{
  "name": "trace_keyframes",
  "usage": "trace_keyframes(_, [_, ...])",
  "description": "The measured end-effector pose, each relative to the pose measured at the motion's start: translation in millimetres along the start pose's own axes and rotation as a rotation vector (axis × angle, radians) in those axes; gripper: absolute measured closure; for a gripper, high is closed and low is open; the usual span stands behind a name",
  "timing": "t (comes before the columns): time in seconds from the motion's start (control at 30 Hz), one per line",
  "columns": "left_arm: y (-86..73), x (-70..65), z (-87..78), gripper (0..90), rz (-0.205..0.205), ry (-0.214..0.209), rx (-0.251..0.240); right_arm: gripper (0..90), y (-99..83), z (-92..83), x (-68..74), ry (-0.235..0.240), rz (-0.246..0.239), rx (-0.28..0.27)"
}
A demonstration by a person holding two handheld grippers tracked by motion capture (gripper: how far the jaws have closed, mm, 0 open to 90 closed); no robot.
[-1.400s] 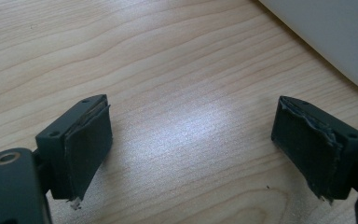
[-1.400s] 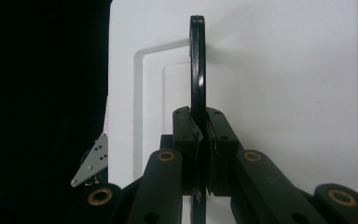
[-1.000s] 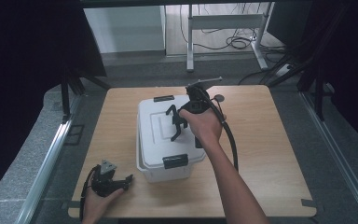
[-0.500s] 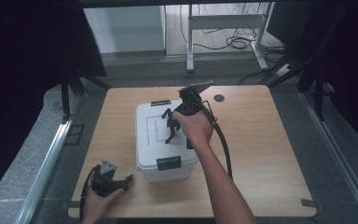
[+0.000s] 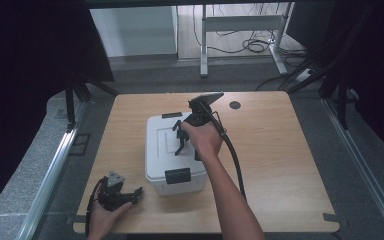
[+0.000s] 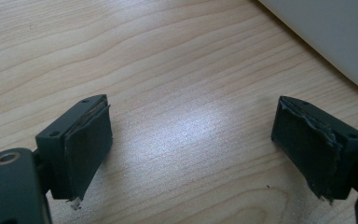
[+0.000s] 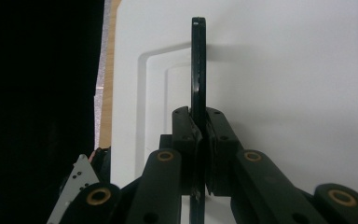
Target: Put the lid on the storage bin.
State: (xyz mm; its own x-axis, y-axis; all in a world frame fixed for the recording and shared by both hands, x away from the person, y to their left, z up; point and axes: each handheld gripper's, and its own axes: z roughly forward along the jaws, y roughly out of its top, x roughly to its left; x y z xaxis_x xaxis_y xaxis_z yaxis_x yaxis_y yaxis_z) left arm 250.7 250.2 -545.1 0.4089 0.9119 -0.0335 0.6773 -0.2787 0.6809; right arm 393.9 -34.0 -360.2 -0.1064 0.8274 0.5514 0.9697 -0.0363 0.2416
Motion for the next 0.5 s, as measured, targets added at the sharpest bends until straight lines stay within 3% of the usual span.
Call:
trace_keyframes(0.1, [0.0, -0.1, 0.0, 12.2, -0.001, 0.000, 0.000, 84.5, -2.1, 2.4, -0.7, -0.015, -0.017, 0.005])
trace_keyframes(0.33, [0.1, 0.1, 0.0, 12.1, 0.002, 0.001, 0.001, 81.4, -4.1, 3.6, -4.8, 0.010, -0.018, 0.002])
trace_keyframes(0.43, [0.1, 0.1, 0.0, 12.2, 0.002, 0.000, 0.001, 74.3, -4.5, 3.4, -5.4, 0.019, -0.071, -0.005])
trace_keyframes(0.47, [0.2, 0.3, 0.0, 12.1, 0.004, 0.000, 0.002, 69.5, -5.2, 2.1, -5.4, 0.035, -0.123, -0.014])
trace_keyframes(0.5, [0.2, 0.3, 0.0, 12.1, 0.004, 0.000, 0.002, 69.5, -5.2, 2.1, -5.4, 0.035, -0.123, -0.014])
